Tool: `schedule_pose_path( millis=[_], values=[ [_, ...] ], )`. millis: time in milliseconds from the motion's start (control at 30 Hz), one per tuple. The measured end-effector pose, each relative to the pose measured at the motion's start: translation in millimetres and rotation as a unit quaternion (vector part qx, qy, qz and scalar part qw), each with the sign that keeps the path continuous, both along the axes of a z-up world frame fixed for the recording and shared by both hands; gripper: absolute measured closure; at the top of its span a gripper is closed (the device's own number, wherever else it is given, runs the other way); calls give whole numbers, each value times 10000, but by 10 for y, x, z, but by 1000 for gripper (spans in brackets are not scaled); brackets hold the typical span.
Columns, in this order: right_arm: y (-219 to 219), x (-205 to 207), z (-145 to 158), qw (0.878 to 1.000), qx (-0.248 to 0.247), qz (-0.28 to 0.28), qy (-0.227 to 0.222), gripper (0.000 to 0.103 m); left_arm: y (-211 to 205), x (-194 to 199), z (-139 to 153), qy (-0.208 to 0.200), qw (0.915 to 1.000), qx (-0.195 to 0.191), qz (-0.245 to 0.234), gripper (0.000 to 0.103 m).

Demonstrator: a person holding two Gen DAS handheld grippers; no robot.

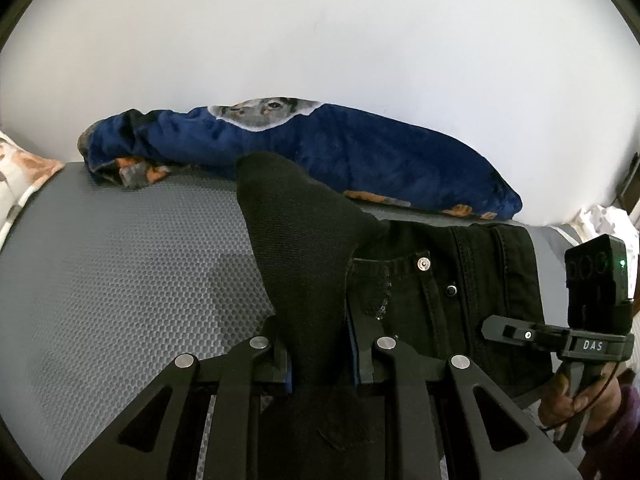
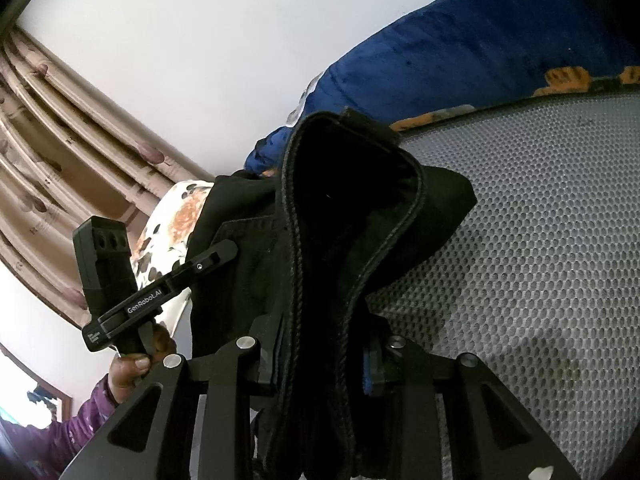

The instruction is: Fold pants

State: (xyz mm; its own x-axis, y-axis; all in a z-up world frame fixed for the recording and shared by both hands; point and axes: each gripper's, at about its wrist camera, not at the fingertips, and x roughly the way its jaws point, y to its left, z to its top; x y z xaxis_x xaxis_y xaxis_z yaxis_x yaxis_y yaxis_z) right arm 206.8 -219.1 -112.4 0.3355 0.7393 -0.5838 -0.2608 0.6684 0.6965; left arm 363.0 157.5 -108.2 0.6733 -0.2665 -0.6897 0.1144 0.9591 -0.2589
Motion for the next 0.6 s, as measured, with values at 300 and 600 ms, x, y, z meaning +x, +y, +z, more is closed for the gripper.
schedule_pose_path(
  millis=[300,600],
  values=[
    [57,88,2,10000,-52,16,37,77,32,43,-133,64,10000,12,4,83],
    [149,195,-2,9999,-114,6,34,77,68,92,-208,84,10000,-6,30,83]
  ],
)
